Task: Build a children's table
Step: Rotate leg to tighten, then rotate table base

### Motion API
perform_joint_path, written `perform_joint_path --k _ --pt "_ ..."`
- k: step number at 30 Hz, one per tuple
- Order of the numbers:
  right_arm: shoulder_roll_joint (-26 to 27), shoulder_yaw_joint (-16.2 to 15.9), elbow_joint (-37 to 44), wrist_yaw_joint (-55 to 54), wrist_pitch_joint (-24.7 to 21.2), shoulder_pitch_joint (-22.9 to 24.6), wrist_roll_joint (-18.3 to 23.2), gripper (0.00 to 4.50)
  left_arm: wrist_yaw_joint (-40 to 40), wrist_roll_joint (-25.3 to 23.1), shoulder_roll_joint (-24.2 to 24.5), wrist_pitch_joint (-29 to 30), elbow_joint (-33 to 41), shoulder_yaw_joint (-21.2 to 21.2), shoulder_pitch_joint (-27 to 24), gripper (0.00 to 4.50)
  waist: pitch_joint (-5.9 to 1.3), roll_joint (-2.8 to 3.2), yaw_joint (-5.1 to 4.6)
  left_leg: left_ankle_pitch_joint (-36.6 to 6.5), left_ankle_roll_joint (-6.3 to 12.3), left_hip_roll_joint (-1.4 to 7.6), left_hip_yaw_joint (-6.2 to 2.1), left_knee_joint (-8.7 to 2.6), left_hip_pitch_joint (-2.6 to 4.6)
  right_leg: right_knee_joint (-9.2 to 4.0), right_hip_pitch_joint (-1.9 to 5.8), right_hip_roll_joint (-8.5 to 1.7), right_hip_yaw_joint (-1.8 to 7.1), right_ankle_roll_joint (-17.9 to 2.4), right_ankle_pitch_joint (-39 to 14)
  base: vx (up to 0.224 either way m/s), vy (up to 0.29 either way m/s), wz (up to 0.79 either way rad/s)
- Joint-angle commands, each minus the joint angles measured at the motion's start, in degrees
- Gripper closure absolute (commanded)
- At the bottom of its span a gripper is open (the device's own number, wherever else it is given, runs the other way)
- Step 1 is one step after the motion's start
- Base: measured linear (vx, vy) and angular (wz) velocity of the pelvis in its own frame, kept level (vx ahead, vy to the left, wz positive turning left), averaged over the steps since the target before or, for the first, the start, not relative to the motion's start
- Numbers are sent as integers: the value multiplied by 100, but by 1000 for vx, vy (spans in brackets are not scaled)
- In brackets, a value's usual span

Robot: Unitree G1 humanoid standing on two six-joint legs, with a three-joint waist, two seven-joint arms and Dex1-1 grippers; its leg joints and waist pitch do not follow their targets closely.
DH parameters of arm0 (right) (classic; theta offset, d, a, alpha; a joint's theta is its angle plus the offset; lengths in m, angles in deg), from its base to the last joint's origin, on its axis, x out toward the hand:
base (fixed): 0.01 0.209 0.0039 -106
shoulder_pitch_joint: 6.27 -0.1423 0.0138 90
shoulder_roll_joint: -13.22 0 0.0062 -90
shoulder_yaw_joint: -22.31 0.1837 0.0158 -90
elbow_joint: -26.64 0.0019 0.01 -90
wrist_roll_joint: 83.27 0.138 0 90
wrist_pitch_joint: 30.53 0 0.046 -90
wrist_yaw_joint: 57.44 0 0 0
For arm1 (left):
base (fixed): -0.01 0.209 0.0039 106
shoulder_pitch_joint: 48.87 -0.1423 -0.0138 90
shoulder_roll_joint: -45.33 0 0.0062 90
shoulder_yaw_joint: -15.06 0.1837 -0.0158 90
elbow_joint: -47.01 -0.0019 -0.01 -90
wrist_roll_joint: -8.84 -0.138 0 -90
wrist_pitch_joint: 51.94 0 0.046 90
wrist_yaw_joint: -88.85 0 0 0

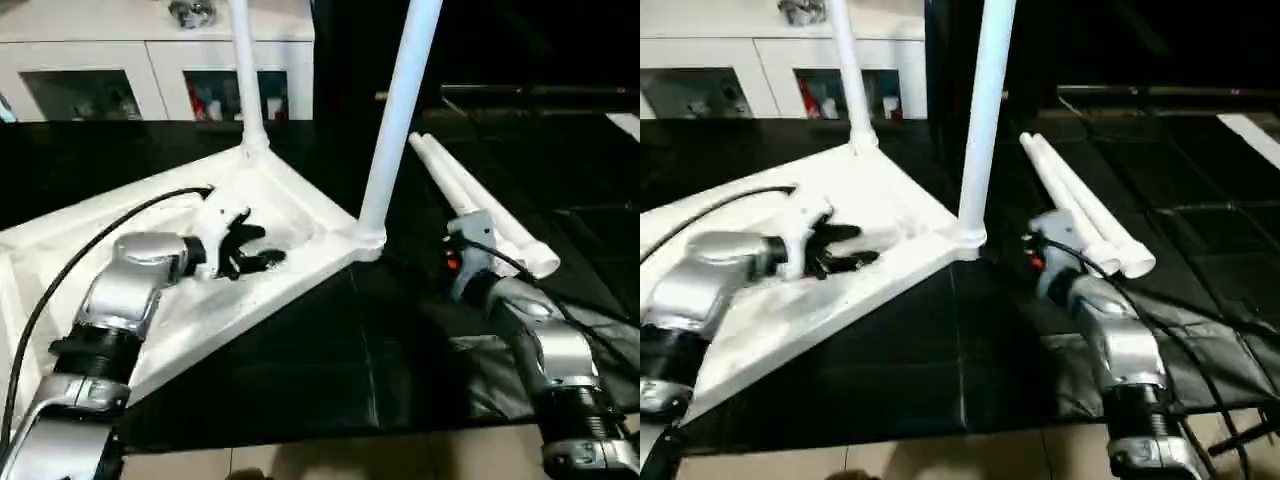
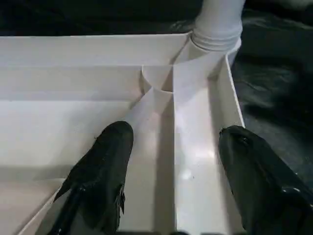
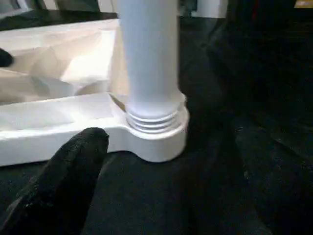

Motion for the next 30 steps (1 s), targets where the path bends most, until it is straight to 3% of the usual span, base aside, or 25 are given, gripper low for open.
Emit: perform_joint_path --k 1,4,6,9,10,12,13,14,17,21,25,30 --pt "48 -93 212 -4 -185 71 87 0 196 -4 17 122 182 -140 -80 134 -419 11 13 -835 268 365 -156 -405 44 -416 343 -555 415 -727 -1570 0 0 0" --pt "289 -132 448 61 -585 181 546 0 733 66 -34 332 475 -374 -289 134 -406 30 -19 -945 283 365 -157 -406 40 -439 347 -561 408 -763 -1651 0 0 0" --pt "322 -183 528 67 -635 217 591 0 1041 75 -89 394 606 -509 -368 134 -401 51 -30 -1046 265 359 -155 -407 60 -466 327 -541 400 -734 -1786 0 0 0" --pt "187 -659 501 264 275 367 -41 0 1779 57 -330 499 900 -946 -532 134 -381 36 -32 -1224 172 362 -158 -413 49 -501 330 -549 384 -621 -2022 0 0 0" --pt "218 -731 501 295 343 408 -101 0 2029 17 -398 497 1027 -1089 -622 134 -369 28 -27 -1283 159 343 -147 -408 68 -546 305 -547 385 -536 -2203 0 0 0" --pt "288 -745 505 243 296 436 -102 0 2263 -28 -449 535 1130 -1224 -704 134 -366 19 -26 -1289 186 352 -167 -420 50 -546 326 -547 381 -478 -2320 0 0 0" --pt "410 -811 393 -89 308 420 -284 0 2760 -213 -412 554 1179 -1471 -845 134 -376 6 -26 -1272 198 350 -175 -418 58 -534 313 -529 378 -444 -2326 0 0 0" --pt "445 -875 364 -173 73 395 -294 0 3087 -368 -308 555 1121 -1617 -907 134 -364 -30 -47 -1252 207 338 -175 -425 39 -539 312 -520 373 -410 -2337 0 0 0" --pt "444 -992 347 -183 -305 351 -194 0 3594 -618 -45 562 958 -1768 -966 134 -376 17 -86 -1259 246 324 -195 -423 52 -536 305 -490 370 -325 -2298 0 0 0" --pt "374 -1295 202 17 -89 330 -425 0 3807 -828 388 701 735 -1888 -999 134 -378 35 -90 -1276 216 343 -207 -434 61 -508 290 -491 378 -351 -2081 0 0 0" --pt "423 -1420 50 28 -272 234 -531 0 3950 -1091 914 809 464 -1889 -1107 134 -380 84 -72 -1338 168 359 -220 -443 75 -475 280 -508 396 -494 -1898 0 0 0" --pt "443 -1544 -179 -85 -497 67 -597 0 3768 -1142 1266 1050 263 -1817 -1289 134 -366 88 -74 -1497 61 364 -221 -452 99 -482 269 -529 414 -585 -1926 0 0 0"
